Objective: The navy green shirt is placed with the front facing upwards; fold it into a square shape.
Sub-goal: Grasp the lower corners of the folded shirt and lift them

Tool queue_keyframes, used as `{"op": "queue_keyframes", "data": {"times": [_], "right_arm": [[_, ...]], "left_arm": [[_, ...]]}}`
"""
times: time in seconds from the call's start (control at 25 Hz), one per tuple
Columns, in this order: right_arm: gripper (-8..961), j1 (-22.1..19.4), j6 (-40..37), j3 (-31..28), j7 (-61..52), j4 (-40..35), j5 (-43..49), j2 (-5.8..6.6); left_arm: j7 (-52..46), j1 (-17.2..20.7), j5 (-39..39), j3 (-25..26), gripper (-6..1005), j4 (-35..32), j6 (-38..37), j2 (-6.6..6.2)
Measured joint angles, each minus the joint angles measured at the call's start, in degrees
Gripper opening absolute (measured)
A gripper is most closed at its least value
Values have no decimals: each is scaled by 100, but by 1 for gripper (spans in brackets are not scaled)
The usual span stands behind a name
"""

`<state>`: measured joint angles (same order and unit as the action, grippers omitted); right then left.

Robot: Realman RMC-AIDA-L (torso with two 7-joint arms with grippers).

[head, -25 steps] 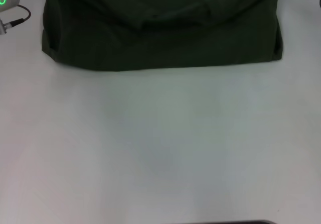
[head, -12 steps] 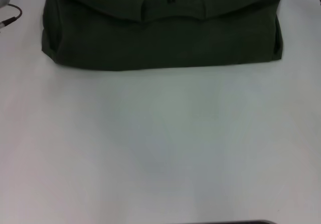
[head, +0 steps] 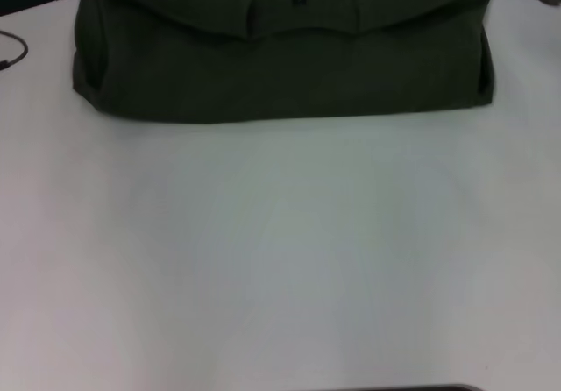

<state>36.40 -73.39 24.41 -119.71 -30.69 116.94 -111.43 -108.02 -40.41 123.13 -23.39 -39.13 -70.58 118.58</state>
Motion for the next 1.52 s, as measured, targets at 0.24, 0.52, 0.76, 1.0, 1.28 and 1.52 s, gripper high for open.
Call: {"op": "queue_keyframes", "data": {"times": [0.24, 0.52, 0.76, 1.0, 1.28, 1.52], "right_arm": [[742, -561, -749, 5, -174, -55, 122, 247], [739, -939, -921, 5, -234, -55, 532, 455], [736, -911, -736, 11, -193, -55, 964, 436], [731, -731, -401, 12, -142, -60, 1243, 312], [731, -561, -227, 307, 94, -265, 1261, 116], [699, -617, -210, 670, 333, -732, 1262, 45]], "left_arm": [[-277, 301, 17, -53, 909, -291, -894, 28], [-285, 483, 84, -60, 909, -296, -1342, 89], [-261, 617, 41, -60, 908, -298, -1479, 153], [-224, 637, 27, -60, 908, -264, -1552, 167], [-142, 661, 26, -60, 909, -236, -1506, 209], [-138, 647, 26, -60, 909, -239, -1505, 209]]}}
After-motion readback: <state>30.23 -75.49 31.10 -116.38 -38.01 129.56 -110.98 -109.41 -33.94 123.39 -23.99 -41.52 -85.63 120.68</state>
